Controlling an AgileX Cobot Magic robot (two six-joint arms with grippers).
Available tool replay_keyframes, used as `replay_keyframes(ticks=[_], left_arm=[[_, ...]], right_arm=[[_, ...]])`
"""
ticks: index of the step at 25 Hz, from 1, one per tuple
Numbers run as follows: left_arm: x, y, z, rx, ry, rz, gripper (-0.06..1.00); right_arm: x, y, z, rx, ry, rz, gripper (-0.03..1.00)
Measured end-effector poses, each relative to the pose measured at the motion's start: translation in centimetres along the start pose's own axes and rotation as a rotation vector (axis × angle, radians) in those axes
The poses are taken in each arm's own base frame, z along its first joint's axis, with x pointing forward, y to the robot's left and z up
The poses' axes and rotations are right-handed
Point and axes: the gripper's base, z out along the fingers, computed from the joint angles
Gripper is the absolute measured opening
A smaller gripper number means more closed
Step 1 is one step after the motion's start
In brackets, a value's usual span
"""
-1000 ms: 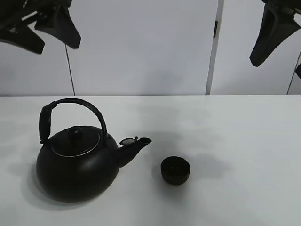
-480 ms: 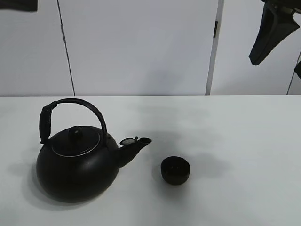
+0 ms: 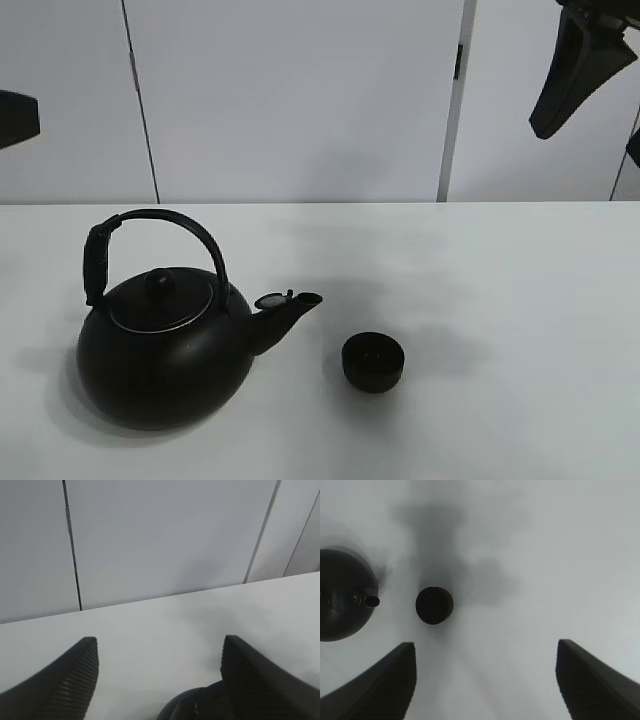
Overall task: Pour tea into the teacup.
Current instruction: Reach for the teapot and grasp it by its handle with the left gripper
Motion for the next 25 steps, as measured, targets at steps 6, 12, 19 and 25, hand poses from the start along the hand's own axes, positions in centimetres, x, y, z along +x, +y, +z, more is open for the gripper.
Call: replay_keyframes(ticks=[6, 12, 19, 25], left_arm=[[1.8, -0.4, -0.9, 0.058, -0.005, 0.008, 0.5], [3.2, -0.9, 0.0, 0.112, 0.055, 0.07, 0.5], [5.5, -1.2, 2.5, 0.136, 0.083, 0.067, 0.5], [7.4, -1.1, 4.3, 0.124, 0.037, 0.035, 0.5]], right_arm=[[0.0, 0.0, 0.0, 0.0, 0.0, -0.001, 0.54], [0.0, 0.0, 0.0, 0.0, -0.003, -0.004, 0.54], [0.0, 0.0, 0.0, 0.0, -0.003, -0.004, 0.54], [-0.1, 0.0, 0.0, 0.0, -0.006, -0.004, 0.54]])
